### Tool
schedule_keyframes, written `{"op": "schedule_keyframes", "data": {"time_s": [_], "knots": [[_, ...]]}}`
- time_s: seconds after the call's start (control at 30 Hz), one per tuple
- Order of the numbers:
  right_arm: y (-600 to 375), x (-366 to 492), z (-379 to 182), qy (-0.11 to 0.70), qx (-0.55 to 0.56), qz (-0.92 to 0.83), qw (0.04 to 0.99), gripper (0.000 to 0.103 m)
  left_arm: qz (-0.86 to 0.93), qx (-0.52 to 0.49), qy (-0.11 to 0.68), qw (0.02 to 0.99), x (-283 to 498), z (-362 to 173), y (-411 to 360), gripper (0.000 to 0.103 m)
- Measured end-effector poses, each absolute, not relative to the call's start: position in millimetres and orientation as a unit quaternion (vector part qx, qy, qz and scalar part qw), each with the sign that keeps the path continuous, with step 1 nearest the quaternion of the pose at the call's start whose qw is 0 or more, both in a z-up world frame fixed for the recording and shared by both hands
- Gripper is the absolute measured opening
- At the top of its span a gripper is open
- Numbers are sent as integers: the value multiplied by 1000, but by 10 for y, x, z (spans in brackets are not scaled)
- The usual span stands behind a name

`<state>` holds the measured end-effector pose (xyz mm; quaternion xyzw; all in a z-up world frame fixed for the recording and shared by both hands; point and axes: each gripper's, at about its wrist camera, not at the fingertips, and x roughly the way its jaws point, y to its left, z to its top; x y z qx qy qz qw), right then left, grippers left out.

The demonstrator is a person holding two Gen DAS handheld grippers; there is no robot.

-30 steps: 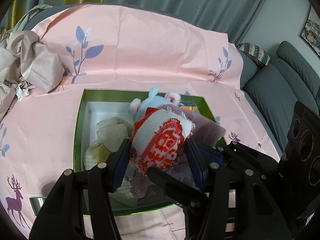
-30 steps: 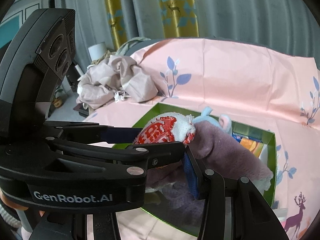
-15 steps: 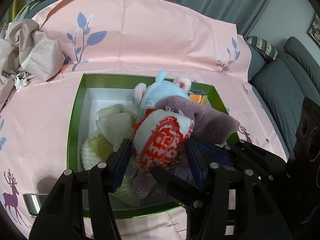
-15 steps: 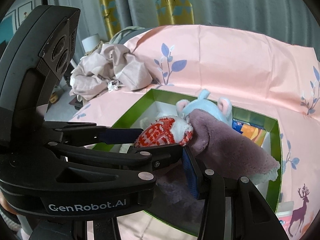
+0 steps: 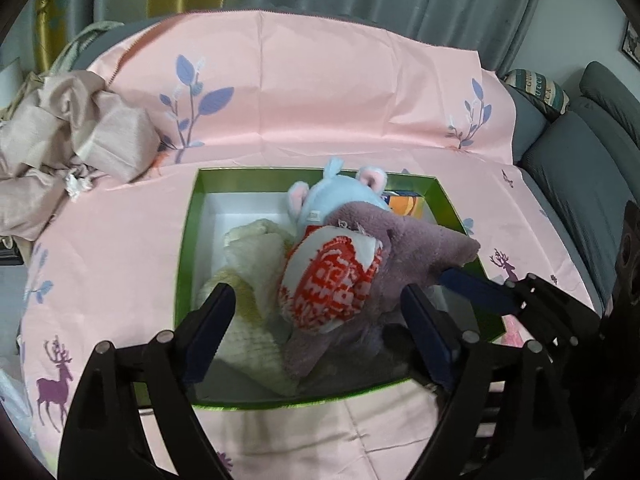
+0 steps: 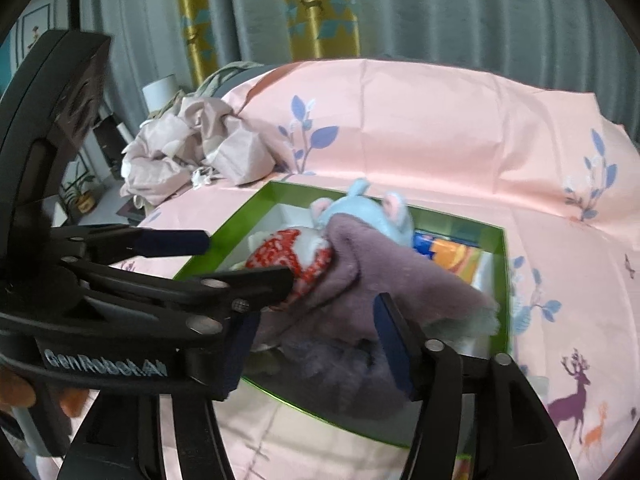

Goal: Organize soft objects

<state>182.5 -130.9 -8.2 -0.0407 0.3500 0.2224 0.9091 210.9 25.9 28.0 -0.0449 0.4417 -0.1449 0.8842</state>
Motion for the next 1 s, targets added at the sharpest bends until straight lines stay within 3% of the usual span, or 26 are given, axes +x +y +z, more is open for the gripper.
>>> {"op": "schedule_keyframes", "data": {"time_s": [0.13,0.23,0.4,1.0], "knots": [[-1384,1757,-19,351,-45,203,913,69,-125,-28,434,892,1980,388,299,102],[-1448,1695,55,350,-47,181,918,84,-116,-20,431,894,1867,464,321,102],[-1519,1586,197,356,-50,144,922,90,-90,-21,430,898,1697,593,405,102],[-1587,1301,494,395,-31,79,915,90,-36,-41,458,887,1327,862,473,102]]}}
